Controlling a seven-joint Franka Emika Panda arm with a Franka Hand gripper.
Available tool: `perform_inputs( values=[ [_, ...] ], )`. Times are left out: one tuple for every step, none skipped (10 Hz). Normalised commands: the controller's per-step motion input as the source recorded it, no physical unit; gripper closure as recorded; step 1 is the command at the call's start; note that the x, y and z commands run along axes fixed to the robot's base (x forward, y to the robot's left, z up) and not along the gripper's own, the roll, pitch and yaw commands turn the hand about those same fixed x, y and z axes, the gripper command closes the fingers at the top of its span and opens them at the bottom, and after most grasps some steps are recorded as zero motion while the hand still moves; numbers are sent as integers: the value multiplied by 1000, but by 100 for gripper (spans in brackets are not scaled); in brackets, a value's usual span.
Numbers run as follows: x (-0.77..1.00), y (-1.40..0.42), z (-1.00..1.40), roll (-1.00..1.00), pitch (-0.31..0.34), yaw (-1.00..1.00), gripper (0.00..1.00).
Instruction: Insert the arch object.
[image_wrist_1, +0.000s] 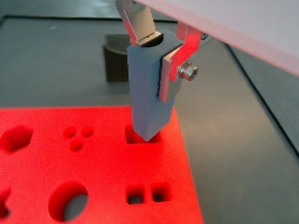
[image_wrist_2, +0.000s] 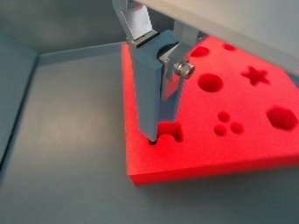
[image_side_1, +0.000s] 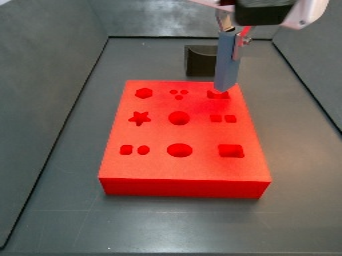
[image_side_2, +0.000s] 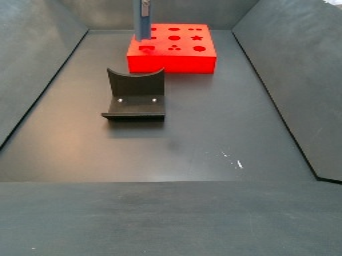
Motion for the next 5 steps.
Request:
perform_inputs(
  values=[
    [3, 57, -94, 0, 43, -951, 100],
    [0, 17, -97, 0, 63, -966, 100],
    [0, 0, 9, 27, 141, -903, 100],
    [-14, 0, 9, 34, 154, -897, 100],
    [0, 0, 20, 30, 147, -891, 100]
  ],
)
